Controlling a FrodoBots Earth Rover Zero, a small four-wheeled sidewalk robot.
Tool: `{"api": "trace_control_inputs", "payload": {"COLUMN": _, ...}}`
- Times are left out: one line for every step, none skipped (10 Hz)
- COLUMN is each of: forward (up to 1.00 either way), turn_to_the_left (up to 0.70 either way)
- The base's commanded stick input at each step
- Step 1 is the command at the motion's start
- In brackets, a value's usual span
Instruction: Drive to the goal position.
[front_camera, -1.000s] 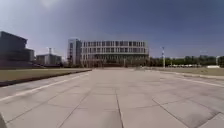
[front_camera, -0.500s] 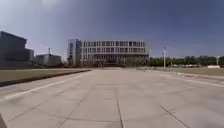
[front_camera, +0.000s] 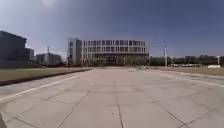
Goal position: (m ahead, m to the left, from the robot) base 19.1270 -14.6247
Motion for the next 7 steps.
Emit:
{"api": "trace_control_inputs", "payload": {"forward": 0.7, "turn_to_the_left": 0.0}}
{"api": "trace_control_inputs", "payload": {"forward": 0.7, "turn_to_the_left": 0.0}}
{"api": "trace_control_inputs", "payload": {"forward": 0.7, "turn_to_the_left": 0.0}}
{"api": "trace_control_inputs", "payload": {"forward": 0.7, "turn_to_the_left": 0.0}}
{"api": "trace_control_inputs", "payload": {"forward": 0.7, "turn_to_the_left": 0.0}}
{"api": "trace_control_inputs", "payload": {"forward": 0.7, "turn_to_the_left": 0.0}}
{"api": "trace_control_inputs", "payload": {"forward": 0.7, "turn_to_the_left": 0.0}}
